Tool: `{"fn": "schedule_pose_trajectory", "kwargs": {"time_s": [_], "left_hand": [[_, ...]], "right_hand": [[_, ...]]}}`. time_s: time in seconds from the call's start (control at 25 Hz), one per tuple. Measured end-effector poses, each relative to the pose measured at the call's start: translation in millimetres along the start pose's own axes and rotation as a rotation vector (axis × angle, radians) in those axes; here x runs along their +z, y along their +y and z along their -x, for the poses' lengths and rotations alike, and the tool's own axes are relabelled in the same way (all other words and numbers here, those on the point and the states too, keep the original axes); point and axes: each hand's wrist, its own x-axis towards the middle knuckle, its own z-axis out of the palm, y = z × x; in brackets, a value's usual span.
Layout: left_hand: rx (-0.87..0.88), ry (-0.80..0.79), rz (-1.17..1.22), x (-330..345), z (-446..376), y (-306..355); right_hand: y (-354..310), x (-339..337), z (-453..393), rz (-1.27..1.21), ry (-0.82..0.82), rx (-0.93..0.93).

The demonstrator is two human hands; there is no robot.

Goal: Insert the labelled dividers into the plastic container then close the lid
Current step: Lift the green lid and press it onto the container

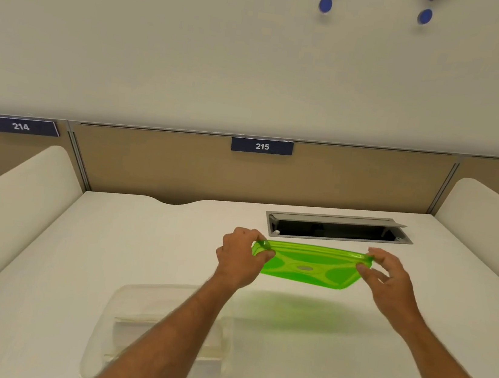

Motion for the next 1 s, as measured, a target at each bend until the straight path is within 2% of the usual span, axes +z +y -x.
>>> {"fn": "schedule_pose_trajectory", "kwargs": {"time_s": [0.12, 0.32, 0.48, 0.76, 0.88, 1.0], "left_hand": [[0.015, -0.008, 0.368, -12.3, 4.3, 1.7], [-0.062, -0.044, 0.648, -45.3, 11.7, -1.4], [-0.157, -0.104, 0.750, -75.4, 21.3, -18.8], [-0.377, -0.087, 0.823, -102.3, 39.2, -62.4], [-0.485, 0.009, 0.880, -106.5, 45.4, -78.5], [-0.574, 0.154, 1.072, -110.0, 48.0, -87.7]], "right_hand": [[-30.8, 5.1, 1.6, -0.220, -0.022, 0.049], [-68.2, 30.9, 15.5, -0.408, -0.002, 0.072], [-79.6, 60.8, 29.3, -0.470, -0.007, 0.183], [-81.8, 112.7, 49.9, -0.452, -0.073, 0.355], [-76.6, 130.4, 57.4, -0.426, -0.110, 0.418], [-72.6, 148.4, 64.0, -0.482, -0.105, 0.473]]}}
